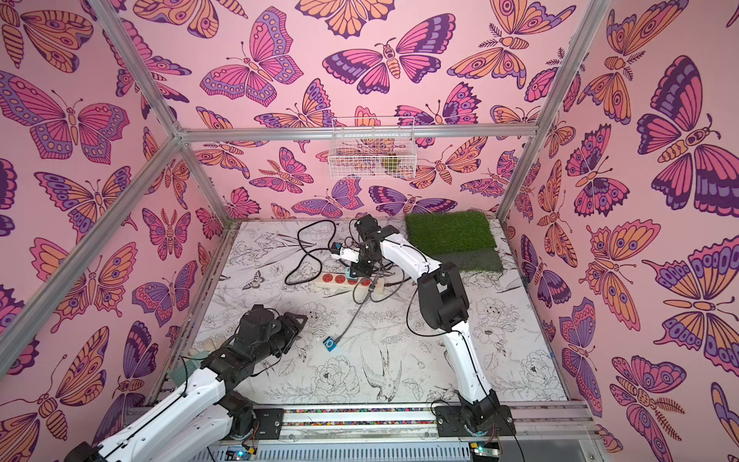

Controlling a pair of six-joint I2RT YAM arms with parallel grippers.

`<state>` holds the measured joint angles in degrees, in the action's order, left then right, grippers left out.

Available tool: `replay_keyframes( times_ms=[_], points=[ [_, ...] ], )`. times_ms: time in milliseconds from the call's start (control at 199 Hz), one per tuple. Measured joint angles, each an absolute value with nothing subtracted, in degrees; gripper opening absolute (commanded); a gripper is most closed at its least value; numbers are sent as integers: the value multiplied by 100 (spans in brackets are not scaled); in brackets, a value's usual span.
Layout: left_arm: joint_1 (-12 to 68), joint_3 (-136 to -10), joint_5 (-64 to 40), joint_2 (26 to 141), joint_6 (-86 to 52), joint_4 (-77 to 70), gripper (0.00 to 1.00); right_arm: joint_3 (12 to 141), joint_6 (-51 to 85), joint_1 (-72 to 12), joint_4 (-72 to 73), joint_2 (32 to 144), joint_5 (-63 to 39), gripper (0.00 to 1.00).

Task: Charge mp3
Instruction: Insert the plug into the socket.

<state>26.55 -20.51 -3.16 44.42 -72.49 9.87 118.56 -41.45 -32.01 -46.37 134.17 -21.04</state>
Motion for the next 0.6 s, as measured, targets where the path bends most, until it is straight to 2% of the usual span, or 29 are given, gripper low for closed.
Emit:
replay_keyframes(
  times_ms=[361,602],
  points=[
    [2624,-2049,-325,4449,-7244,987,64,11858,-4025,-3214,-4700,13430,-2084,0],
    [2620,-2049,-325,4447,-7244,991,63,11526,-3802,-3398,-4399,13225,-1564,0]
  ],
)
